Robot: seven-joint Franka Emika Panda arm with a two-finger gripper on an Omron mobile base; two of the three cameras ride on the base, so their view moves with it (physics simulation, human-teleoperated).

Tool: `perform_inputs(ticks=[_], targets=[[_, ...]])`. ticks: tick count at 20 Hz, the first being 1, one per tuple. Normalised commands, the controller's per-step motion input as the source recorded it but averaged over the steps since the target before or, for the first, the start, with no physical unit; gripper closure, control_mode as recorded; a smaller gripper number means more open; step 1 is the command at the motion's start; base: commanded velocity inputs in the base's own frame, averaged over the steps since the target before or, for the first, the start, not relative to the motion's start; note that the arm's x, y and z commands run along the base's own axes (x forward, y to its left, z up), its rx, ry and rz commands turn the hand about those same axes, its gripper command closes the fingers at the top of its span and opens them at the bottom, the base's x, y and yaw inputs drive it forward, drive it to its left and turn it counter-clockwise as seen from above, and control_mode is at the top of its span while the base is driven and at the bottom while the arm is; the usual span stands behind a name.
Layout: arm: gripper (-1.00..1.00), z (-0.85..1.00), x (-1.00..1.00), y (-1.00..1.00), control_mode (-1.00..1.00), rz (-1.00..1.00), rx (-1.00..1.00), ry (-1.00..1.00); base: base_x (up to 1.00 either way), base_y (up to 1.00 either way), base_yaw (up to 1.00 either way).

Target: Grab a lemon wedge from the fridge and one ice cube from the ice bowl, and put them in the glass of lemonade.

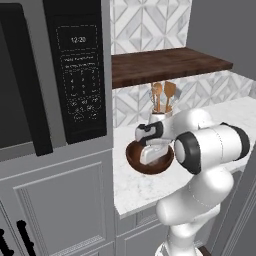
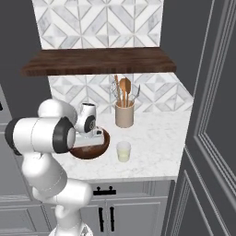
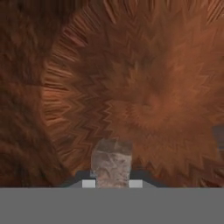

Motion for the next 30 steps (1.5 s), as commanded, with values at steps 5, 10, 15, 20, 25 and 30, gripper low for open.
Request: perform_inputs(ticks=[5,10,15,20,25,30], targets=[[1.0,0.92,-0.2,-0.16,-1.0,0.0,0.03,-0.09,0.0,0.0,0.0],[1.0,0.98,-0.21,-0.57,-1.0,-0.01,0.0,0.0,0.0,0.0,0.0],[1.0,0.63,-0.12,-0.51,-1.0,-0.1,-0.05,0.0,0.0,0.0,0.0],[1.0,0.21,-0.01,-0.36,-1.0,-0.32,-0.12,-0.01,0.0,0.0,0.0],[1.0,0.0,0.08,-0.33,-1.0,-0.4,-0.08,-0.16,0.0,0.0,0.0],[1.0,-0.06,0.1,-0.84,-1.0,-0.26,0.1,-0.16,0.0,0.0,0.0]])
